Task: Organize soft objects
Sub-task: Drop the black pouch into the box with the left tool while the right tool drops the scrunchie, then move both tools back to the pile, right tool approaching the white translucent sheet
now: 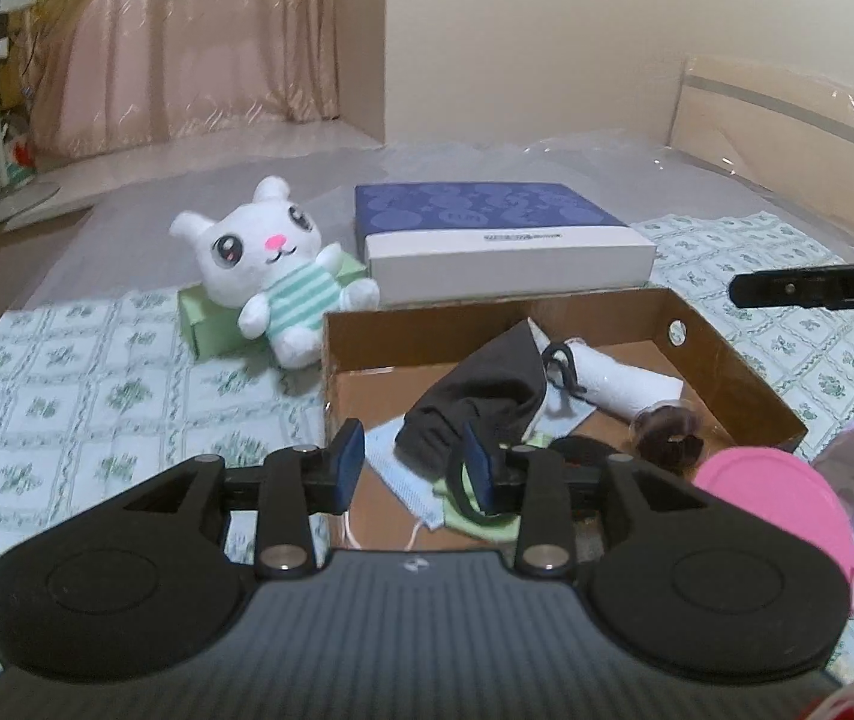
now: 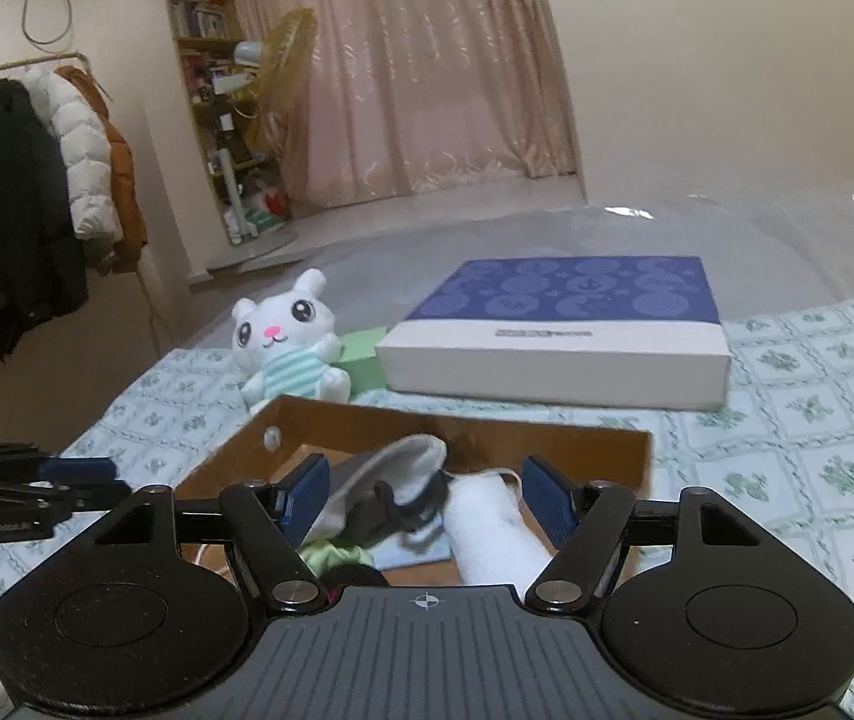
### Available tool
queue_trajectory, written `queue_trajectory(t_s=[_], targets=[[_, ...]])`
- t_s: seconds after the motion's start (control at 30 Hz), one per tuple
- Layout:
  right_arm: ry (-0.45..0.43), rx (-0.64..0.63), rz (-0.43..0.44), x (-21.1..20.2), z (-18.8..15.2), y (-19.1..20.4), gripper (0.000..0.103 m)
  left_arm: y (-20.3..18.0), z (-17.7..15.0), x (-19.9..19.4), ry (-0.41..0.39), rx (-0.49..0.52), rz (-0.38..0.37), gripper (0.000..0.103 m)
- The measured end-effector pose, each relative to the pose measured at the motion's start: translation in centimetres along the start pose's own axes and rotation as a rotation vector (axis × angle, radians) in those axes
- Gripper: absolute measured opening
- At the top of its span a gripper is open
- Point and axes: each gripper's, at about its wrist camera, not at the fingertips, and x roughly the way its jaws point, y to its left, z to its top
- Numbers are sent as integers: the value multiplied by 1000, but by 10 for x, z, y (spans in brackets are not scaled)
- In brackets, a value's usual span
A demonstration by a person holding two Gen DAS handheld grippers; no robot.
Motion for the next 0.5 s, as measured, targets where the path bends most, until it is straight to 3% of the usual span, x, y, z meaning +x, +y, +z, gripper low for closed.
queue_trajectory(t_s=[0.23, 0.5], targets=[[6, 49, -53, -38, -14, -6, 71, -3, -15, -43, 31, -45, 48, 34], [-8, 113, -65, -109, -36, 4, 71, -8, -41, -117, 47, -152, 110, 35]])
